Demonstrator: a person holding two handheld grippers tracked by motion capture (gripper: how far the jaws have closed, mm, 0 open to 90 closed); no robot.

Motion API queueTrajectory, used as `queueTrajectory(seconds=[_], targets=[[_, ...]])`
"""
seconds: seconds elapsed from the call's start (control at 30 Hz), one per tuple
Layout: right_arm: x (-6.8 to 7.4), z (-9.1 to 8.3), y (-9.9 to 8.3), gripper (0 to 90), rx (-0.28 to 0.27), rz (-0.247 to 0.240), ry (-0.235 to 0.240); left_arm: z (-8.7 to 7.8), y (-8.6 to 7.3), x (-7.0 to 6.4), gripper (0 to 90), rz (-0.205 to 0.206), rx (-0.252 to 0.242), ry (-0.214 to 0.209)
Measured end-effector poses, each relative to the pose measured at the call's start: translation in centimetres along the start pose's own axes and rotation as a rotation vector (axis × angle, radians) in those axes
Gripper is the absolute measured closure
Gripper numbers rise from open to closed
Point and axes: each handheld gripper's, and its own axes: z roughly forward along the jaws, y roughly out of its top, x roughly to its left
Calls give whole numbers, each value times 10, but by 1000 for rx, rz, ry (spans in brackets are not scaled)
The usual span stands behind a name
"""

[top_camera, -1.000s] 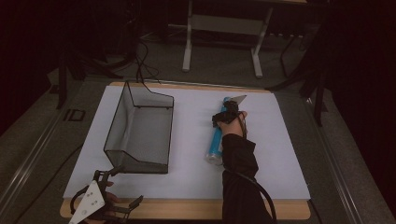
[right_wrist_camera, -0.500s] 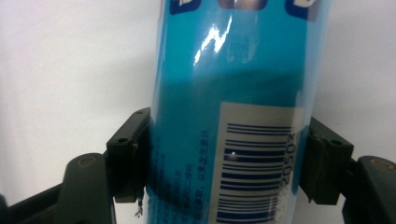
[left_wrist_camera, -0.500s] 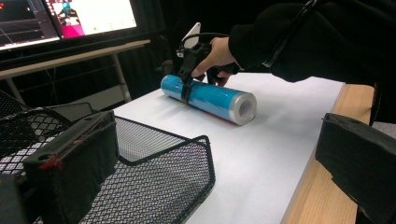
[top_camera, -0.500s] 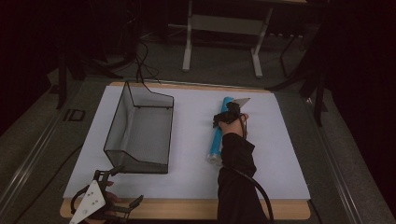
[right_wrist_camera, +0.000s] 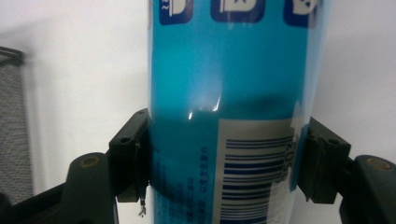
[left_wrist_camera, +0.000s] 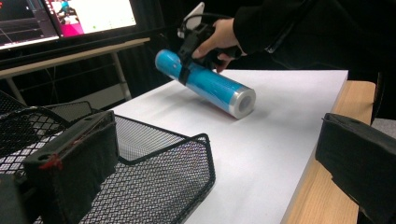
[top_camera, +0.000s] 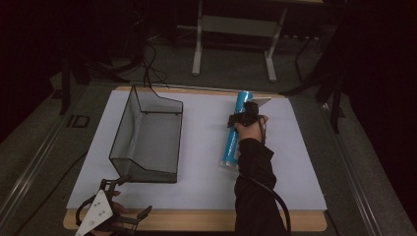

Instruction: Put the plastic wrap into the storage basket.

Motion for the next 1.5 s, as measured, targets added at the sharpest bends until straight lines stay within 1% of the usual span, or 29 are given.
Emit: queueTrajectory(seconds=[0.03,0.07,0.1,0.13,0.2,0.23,0.27,0.3,0.37,0.4,0.43,0.47,0.53,0.57,0.6,0.63,0.7,0.73,0.87,0.9,1.0,1.07,1.1,1.13,1.17,1.27,1.3,1.37,1.5], targets=[[1,-4,1,317,-8,-12,8,0,0,0,0,1,1,0],[4,-9,1,317,-20,-28,6,0,0,0,0,1,2,-1],[4,-9,1,317,-20,-28,6,0,0,0,1,1,2,-1],[6,-12,1,318,-34,-37,6,0,0,0,1,1,1,0],[11,-23,3,318,-64,-70,6,0,0,0,1,4,1,-1],[13,-28,3,319,-80,-87,14,0,0,0,0,4,1,-1],[17,-38,5,318,-99,-101,29,0,0,0,0,4,2,0],[17,-38,5,318,-99,-101,29,0,0,0,0,3,2,0],[20,-47,6,319,-111,-113,42,0,0,0,0,2,2,0],[24,-55,6,319,-126,-128,53,0,0,0,0,3,2,0],[24,-55,6,319,-126,-128,53,0,0,0,0,4,1,0],[27,-59,6,318,-133,-134,58,0,0,-1,0,4,0,1],[35,-69,6,319,-159,-155,72,1,0,-1,0,4,1,0],[35,-69,6,319,-159,-155,72,1,0,-1,0,5,1,1],[41,-74,6,319,-169,-165,89,1,0,-1,0,5,1,1],[41,-74,6,319,-169,-165,89,1,0,-1,0,5,2,1],[49,-80,5,319,-179,-184,98,1,0,-1,0,7,4,1],[51,-81,5,319,-183,-188,100,1,0,-1,0,7,3,1],[66,-88,3,319,-198,-212,147,1,0,-1,1,6,2,0],[71,-90,2,319,-200,-223,162,1,0,-1,1,7,2,-1],[82,-94,-1,319,-212,-247,178,1,0,-2,1,11,7,-7],[93,-96,-4,319,-228,-271,206,1,0,-2,0,12,7,-8],[93,-96,-4,319,-228,-271,206,1,0,-2,0,12,7,-8],[96,-97,-4,319,-232,-272,209,1,0,-2,0,12,7,-8],[105,-97,-6,319,-228,-283,230,1,0,-1,1,12,5,-5],[117,-96,-9,319,-235,-304,259,1,0,-1,0,10,4,-6],[117,-96,-9,319,-235,-304,259,1,0,-1,1,10,4,-6],[128,-93,-13,318,-225,-316,272,1,0,-1,1,11,7,-7],[145,-86,-18,319,-210,-332,326,1,0,-1,1,11,4,-9]])
